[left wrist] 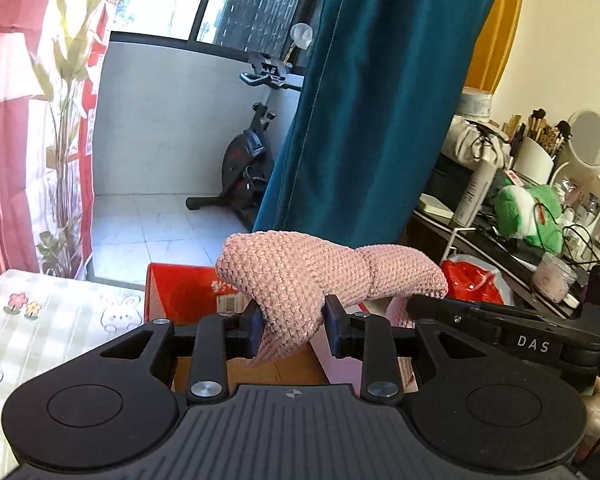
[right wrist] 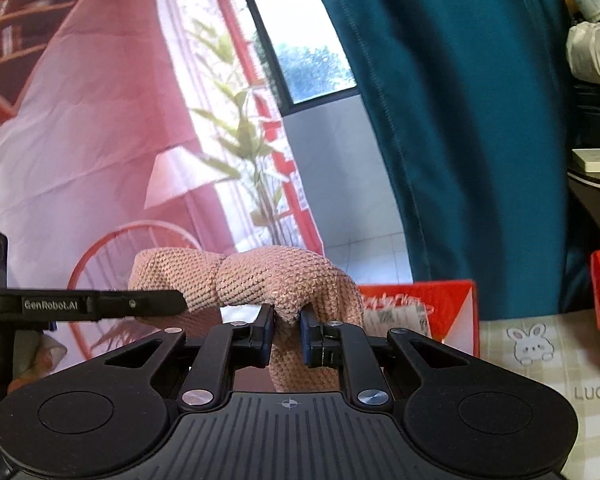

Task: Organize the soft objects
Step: 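Carry the pink knit item into the red box and open both grippers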

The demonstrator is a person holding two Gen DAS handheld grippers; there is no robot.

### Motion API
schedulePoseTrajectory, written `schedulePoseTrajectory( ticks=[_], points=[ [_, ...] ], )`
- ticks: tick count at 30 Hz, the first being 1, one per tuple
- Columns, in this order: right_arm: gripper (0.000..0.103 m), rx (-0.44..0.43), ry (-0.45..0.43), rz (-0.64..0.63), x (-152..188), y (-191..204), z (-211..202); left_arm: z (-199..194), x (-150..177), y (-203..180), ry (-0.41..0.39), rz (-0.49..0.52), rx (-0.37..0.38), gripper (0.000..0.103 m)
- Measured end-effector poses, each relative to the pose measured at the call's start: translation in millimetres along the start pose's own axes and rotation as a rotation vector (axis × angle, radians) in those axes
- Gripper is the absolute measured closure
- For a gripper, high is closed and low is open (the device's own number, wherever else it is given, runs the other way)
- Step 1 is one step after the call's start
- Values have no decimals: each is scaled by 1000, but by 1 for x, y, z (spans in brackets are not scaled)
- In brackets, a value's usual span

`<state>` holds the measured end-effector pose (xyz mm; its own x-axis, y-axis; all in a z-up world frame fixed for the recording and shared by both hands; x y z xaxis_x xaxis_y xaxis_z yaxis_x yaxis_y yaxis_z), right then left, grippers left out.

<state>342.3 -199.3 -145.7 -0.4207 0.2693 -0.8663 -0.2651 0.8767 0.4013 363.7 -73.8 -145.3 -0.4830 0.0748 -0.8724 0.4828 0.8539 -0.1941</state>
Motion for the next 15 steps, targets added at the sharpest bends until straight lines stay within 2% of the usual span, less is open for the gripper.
schedulePoseTrajectory(
  ticks=[6, 15],
  points=[
    [90, 21, -14, 10, -5, -21, 38, 42, 10, 24, 56, -25, -34, 69],
    [90, 84, 76, 17, 40, -51, 86, 75, 51, 44, 183, -44, -61, 68]
  ],
)
Point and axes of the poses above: each gripper's, at about its wrist camera, not at the fingertips, and z roughly the way its jaws point, y to its left, x to its underside, the point moved 10 cm from there along z, roughly the way its jaws point, and after that the axes turned 3 degrees about z, right-handed, at the moved point
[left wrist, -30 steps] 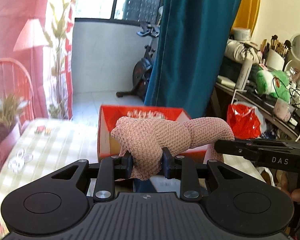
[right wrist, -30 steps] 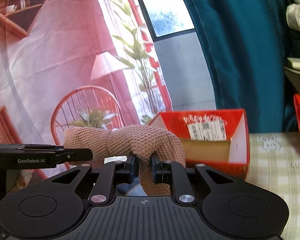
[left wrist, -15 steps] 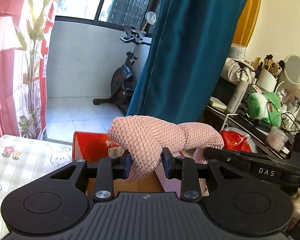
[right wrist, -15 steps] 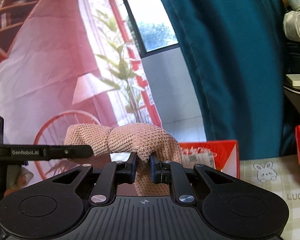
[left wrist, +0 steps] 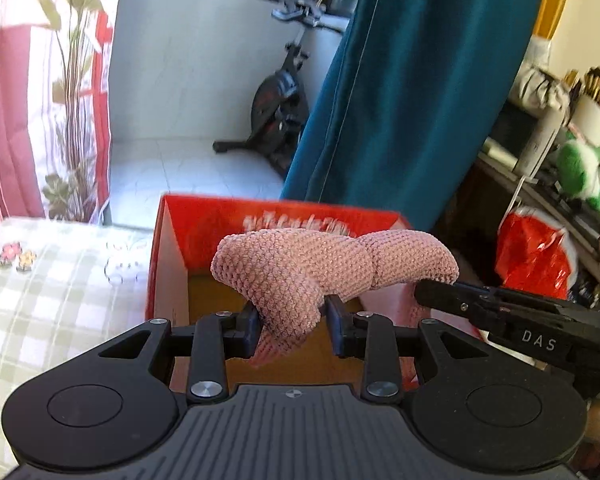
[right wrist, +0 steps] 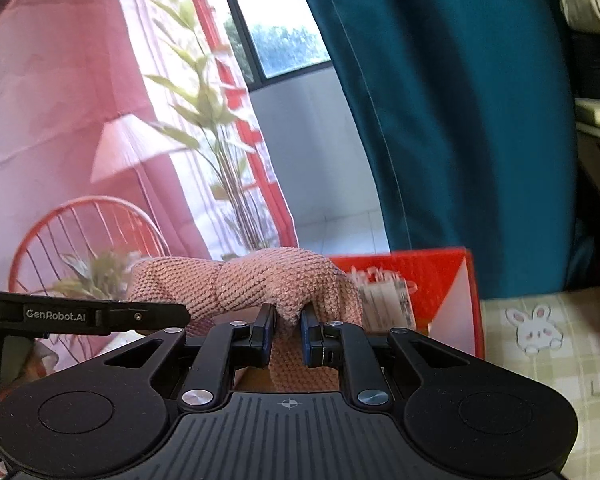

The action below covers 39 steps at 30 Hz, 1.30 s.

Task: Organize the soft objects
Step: 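Carry the pink knit item into the red box and open both grippers, then close both grippers on the blue-and-white packet and lift it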

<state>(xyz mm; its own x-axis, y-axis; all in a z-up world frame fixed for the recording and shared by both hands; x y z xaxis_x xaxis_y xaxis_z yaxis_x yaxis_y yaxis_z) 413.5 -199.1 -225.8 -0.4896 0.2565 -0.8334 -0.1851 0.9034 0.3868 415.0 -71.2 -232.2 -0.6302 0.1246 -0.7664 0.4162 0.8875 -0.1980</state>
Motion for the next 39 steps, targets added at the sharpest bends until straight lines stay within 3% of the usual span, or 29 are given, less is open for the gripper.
schedulePoseTrajectory(
  ticks=[5, 10, 13, 27, 36, 38, 39],
  points=[
    [89, 37, 50, 36, 25, -17, 13, 15, 13, 5, 48, -16, -1, 68],
    [78, 102, 76, 29, 40, -25, 14, 18, 21, 6, 75, -4, -17, 50],
    [75, 137, 80, 11, 45, -25, 9, 13, 28, 6, 85, 8, -32, 47],
    [70, 128, 92, -5, 66, 10, -43, -40, 55, -6, 73, 39, -61, 46],
    [68, 108, 148, -28, 103, 36, -67, -59, 88, -25, 106, 73, -43, 46],
    [66, 103, 162, -30, 113, 40, -71, -58, 98, -26, 128, 69, -35, 48],
    [66, 101, 170, -30, 117, 41, -72, -58, 104, -28, 141, 70, -26, 55]
  ],
)
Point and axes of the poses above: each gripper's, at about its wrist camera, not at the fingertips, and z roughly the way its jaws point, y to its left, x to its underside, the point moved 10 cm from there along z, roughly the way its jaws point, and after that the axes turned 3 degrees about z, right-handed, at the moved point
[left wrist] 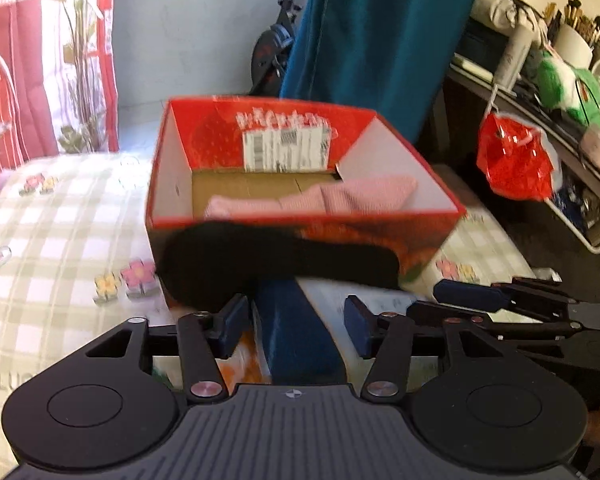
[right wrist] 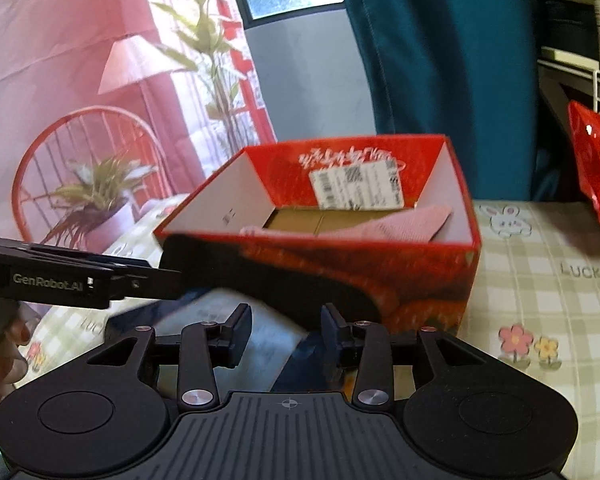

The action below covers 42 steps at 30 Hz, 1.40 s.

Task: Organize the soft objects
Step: 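Close both grippers on the blue-and-white packet and lift it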

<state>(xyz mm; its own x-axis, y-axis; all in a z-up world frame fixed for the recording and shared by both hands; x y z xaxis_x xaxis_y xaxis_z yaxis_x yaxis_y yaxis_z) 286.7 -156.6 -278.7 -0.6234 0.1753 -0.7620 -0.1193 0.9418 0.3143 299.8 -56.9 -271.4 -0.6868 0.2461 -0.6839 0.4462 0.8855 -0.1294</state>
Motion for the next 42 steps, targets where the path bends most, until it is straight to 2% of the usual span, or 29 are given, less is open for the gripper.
schedulePoseTrajectory(
  ticks=[1, 5, 13, 17, 27, 28, 30, 31, 34, 38, 42],
  points=[
    [66, 0, 9, 1, 5, 1, -1, 1, 5, -1, 9, 4, 4, 60],
    [65, 2, 32, 8, 20, 2, -4, -1, 19, -3, 9, 4, -4, 61],
    [58, 4, 77, 47, 41, -5, -1, 4, 42, 7, 50, -65, -5, 60],
    [58, 2, 105, 64, 47, -9, 3, 6, 45, 12, 64, -92, 6, 60],
    [58, -17, 151, 105, 55, -12, 10, 16, 47, 9, 92, -74, 35, 60],
    [58, -17, 157, 108, 56, -12, 11, 16, 46, 9, 92, -61, 34, 64],
    [62, -25, 162, 113, 57, -12, 11, 15, 43, 9, 91, -40, 28, 77],
    [68, -26, 160, 113, 56, -12, 10, 14, 41, 9, 89, -35, 28, 80],
    [80, -32, 146, 112, 52, -13, 6, 9, 36, 10, 79, -36, 27, 84],
    [85, -56, 115, 112, 44, -11, -3, -4, 29, 10, 50, -48, 31, 84],
    [86, -76, 58, 84, 26, -4, -20, -28, 11, 4, -11, -22, 41, 84]
  ],
)
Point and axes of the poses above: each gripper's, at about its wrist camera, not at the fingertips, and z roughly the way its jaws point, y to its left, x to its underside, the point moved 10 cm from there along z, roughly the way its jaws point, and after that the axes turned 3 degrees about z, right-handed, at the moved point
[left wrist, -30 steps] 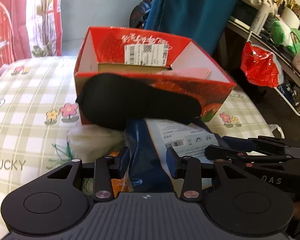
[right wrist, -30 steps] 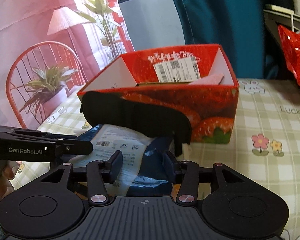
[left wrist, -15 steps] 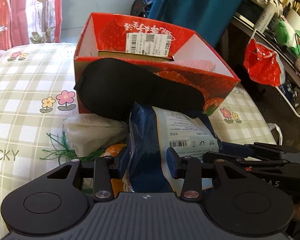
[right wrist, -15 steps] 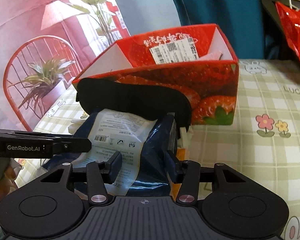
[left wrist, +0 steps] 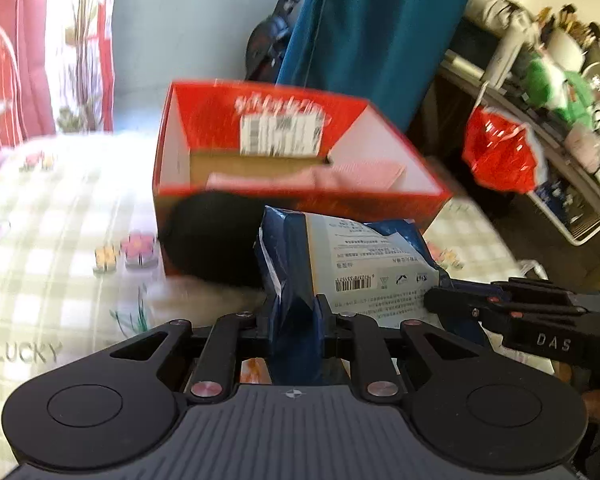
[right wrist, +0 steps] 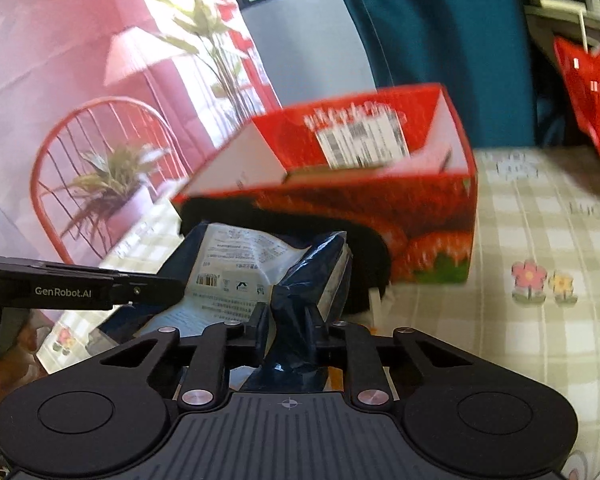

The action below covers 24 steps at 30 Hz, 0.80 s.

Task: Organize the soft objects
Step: 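Close both grippers on the blue-and-white packet and lift it, then lower the packet into the red box and open both grippers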

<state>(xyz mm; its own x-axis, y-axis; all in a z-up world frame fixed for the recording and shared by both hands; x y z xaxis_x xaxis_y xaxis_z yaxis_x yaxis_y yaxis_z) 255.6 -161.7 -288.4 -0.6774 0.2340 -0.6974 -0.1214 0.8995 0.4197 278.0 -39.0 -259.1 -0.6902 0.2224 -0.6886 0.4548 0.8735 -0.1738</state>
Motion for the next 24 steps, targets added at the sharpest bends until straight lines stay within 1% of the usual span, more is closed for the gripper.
schedulePoseTrajectory(
  ticks=[3, 6, 9, 12, 16, 18, 24],
  points=[
    [86, -24, -48, -14, -19, 6, -15, -18, -20, -5, -51, 29, 5, 84],
    [86, -29, -88, -60, -43, 14, -26, -27, -42, -9, -97, 50, -1, 84],
    [86, -34, -117, -104, -71, 20, -30, -27, -65, -5, -127, 45, 3, 84],
    [86, -34, -135, -138, -98, 21, -26, -16, -88, 3, -154, 33, -2, 84],
    [86, -4, -147, -228, -130, 19, -4, 12, -116, 17, -159, 12, -20, 84],
    [86, 5, -144, -247, -144, 15, 11, 30, -127, 26, -148, 24, -46, 84],
    [86, 27, -108, -281, -179, -3, 76, 80, -151, 61, -107, -19, -78, 84]
  ],
)
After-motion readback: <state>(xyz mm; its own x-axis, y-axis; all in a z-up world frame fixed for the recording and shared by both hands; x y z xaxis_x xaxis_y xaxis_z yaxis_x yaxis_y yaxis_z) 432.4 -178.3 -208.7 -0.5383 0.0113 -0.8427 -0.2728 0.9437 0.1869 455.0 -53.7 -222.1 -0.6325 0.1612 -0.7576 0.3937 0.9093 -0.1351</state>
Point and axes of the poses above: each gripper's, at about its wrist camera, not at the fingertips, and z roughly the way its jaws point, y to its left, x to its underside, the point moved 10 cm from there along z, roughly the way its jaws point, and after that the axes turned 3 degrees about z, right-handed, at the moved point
